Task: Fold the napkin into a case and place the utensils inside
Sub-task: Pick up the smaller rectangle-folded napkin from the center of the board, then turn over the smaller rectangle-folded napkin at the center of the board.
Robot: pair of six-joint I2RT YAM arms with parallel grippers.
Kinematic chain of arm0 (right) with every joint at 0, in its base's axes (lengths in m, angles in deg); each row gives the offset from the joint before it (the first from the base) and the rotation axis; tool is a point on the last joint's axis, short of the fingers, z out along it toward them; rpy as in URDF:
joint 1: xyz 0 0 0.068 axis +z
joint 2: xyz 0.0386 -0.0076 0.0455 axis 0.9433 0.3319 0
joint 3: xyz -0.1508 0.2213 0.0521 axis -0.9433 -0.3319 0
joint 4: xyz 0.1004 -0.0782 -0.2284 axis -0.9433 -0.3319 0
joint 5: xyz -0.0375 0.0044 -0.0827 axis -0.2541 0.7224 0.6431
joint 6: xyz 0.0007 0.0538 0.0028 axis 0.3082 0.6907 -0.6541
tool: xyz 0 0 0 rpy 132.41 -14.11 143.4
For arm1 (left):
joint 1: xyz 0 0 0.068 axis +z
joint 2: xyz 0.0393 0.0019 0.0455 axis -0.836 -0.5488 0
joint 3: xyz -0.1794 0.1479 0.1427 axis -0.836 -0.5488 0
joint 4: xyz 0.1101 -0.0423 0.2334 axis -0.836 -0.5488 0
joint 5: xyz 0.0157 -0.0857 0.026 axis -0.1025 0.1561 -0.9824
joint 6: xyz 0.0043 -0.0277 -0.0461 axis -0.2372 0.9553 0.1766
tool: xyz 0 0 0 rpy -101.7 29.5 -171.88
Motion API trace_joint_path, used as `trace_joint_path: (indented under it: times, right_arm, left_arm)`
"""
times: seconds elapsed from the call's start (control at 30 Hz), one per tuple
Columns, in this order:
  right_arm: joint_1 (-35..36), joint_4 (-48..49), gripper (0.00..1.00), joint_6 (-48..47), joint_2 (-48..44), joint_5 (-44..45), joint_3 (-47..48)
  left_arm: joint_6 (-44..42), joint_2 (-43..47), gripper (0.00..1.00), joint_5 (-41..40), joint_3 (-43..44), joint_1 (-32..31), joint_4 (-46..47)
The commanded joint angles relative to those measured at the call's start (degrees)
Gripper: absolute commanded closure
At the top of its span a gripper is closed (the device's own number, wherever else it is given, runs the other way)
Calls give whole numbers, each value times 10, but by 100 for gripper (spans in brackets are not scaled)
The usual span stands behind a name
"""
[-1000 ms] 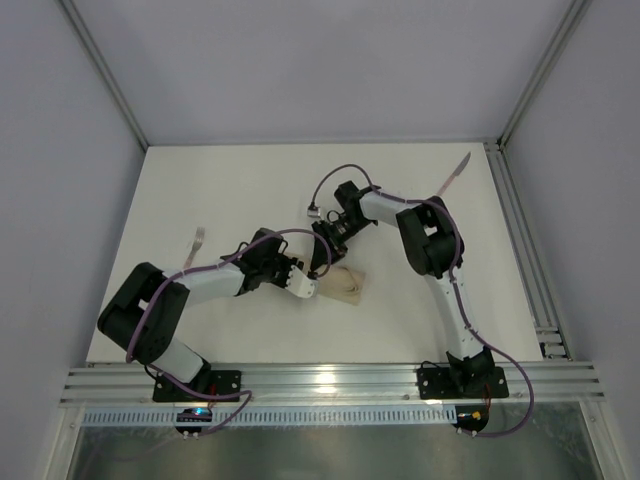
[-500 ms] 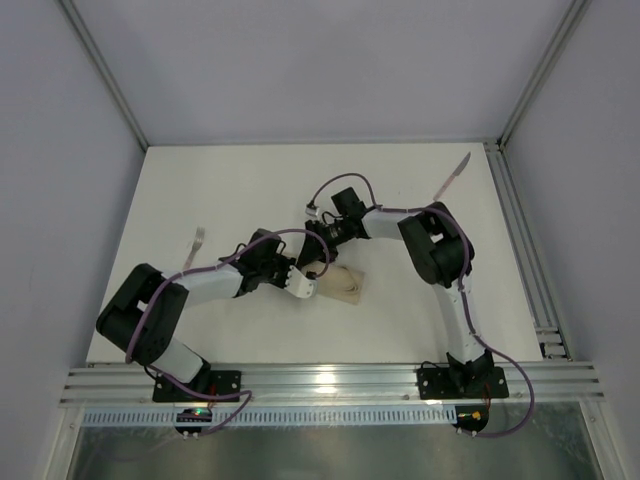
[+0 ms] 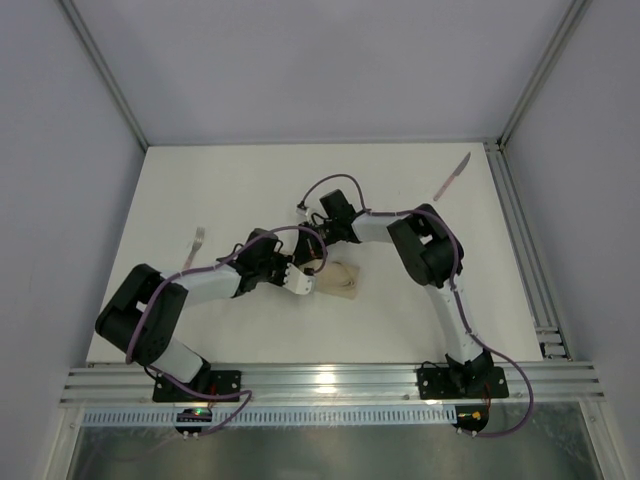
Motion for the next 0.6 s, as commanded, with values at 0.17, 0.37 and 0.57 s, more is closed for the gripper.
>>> trace_joint_path:
  times: [0.17,0.37,0.57]
  right_arm:
    - [14,40,96,-33,-75,195,-92]
    - [14,31,96,-79,-194,322,-162]
    - [14,-32,96,-136,-311,513,-214]
  left_arm:
    - [120,14,67,-36,47,1,-90]
    - [216,42,65,-12,165,18,-252]
    - [294,58,64,18,254,44,-363]
